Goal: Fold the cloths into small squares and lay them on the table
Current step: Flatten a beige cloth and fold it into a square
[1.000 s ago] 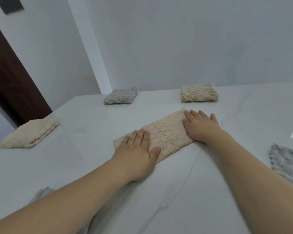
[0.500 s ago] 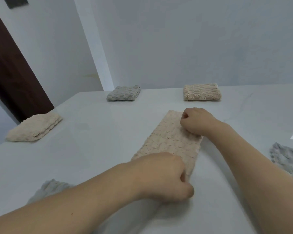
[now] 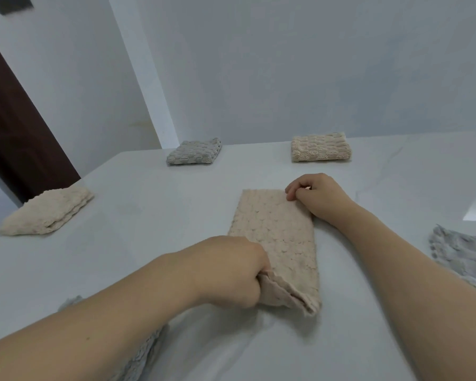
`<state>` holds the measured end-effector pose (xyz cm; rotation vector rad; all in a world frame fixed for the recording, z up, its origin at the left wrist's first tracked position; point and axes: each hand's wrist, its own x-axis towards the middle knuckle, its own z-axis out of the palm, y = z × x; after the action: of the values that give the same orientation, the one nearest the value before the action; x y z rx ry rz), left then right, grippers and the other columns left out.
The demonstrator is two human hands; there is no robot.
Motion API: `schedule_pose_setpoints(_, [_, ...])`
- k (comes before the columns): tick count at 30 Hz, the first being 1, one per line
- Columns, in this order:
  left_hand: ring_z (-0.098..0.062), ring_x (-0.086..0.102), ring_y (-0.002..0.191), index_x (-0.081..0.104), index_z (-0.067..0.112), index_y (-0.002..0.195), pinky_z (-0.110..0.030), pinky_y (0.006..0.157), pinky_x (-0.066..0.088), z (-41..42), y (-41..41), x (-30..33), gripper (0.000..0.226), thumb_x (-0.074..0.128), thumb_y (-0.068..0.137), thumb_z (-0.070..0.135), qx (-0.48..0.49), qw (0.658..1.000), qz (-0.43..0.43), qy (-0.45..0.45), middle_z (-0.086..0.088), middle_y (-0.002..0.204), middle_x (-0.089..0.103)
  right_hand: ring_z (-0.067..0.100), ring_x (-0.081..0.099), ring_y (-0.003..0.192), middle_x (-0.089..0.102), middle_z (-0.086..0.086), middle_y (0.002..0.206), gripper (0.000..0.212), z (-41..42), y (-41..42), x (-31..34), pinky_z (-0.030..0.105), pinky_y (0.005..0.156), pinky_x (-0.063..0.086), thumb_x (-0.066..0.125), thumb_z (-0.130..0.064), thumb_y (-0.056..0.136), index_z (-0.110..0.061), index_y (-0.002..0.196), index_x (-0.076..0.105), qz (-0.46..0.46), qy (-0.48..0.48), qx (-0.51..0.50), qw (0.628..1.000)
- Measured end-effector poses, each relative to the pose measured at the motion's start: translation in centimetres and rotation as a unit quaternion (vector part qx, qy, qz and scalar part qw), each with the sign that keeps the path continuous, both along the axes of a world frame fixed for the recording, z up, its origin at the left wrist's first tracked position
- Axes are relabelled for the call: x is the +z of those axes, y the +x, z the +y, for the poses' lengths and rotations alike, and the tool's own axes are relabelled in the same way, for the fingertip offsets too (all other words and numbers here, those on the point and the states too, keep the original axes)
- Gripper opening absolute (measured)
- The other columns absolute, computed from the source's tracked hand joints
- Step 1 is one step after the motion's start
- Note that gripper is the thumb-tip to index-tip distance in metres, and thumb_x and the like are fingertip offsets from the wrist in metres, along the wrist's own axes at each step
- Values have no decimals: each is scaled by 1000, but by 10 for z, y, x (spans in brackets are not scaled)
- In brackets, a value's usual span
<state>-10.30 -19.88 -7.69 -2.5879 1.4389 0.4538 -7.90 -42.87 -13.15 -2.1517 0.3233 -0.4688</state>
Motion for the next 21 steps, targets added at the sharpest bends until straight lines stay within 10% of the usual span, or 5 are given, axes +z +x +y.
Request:
schedule_pose_setpoints(9, [-7,43,49,64,14,79,-19,49,36,-21,75,27,15,56,89,23,159,937,152,-272,10,59,50,22,52,70,69,11,84,42,-3,-2,5,25,62,44,44,-26,92,5,73,65,-38,272,12,962])
schedule_pose_setpoints(13, [-8,56,64,66,22,89,-23,59,44,-43,108,-4,10,56,88,20,146,909,29,-390,12,71,62,19,39,48,42,3,50,62,-10,4,3,34,59,32,42,-66,83,-12,51,42,-6,235,1,972])
schedule_pose_setpoints(21, [-20,62,85,63,23,81,-35,81,47,-51,128,-64,17,59,90,37,203,876,4,-437,9,76,66,20,42,57,47,11,58,26,-8,11,-6,34,60,39,57,-22,80,-4,63,52,8,12,-56,998])
